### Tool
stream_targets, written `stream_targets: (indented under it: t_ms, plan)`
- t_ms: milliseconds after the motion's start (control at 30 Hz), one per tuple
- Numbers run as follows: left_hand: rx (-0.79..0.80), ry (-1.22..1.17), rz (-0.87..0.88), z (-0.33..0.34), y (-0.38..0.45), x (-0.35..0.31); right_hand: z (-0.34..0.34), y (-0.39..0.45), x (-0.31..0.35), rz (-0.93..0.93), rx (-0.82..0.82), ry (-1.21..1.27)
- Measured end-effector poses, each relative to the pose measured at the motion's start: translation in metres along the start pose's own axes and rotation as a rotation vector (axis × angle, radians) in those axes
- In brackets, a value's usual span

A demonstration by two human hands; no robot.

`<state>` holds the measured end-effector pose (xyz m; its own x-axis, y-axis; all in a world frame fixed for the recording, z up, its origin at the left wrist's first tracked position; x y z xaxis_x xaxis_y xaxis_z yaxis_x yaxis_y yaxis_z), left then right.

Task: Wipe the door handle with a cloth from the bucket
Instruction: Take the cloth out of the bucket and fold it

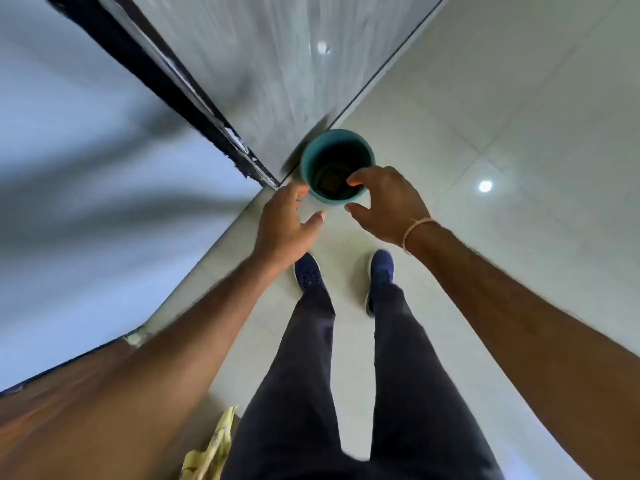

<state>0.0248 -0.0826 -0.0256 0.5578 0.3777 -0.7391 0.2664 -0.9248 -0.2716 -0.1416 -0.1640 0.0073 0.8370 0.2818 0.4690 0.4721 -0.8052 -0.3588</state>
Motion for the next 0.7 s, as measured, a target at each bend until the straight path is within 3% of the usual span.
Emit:
stream_targets:
  t_ms: [200, 400, 700]
  plan:
    - [0.075, 0.052, -0.177, 0.091, 0.085, 0.092, 0.09, 0.11, -0.076, 0.069, 0.122, -0.016]
    - [0.049, 0.075, -0.248, 0.185, 0.172, 0.201, 0.219, 0.232, -0.161, 0.057, 0.259, -0.097]
    - [-0.214, 0.051, -0.254, 0.225, 0.238, 0.283, 0.373, 0.37, -0.24, 0.13, 0.419, -0.218]
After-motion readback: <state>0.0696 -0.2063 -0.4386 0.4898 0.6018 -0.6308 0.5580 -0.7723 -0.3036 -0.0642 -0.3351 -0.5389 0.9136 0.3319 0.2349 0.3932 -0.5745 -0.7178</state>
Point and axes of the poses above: each hand's wrist, its own y-axis towards the middle knuckle, its own z-axis out of the palm, x = y × z, the point moved 9 cm from there along y, towards the middle knuckle, and after that the axes turned 1 degree about z, right-handed, at the moved point
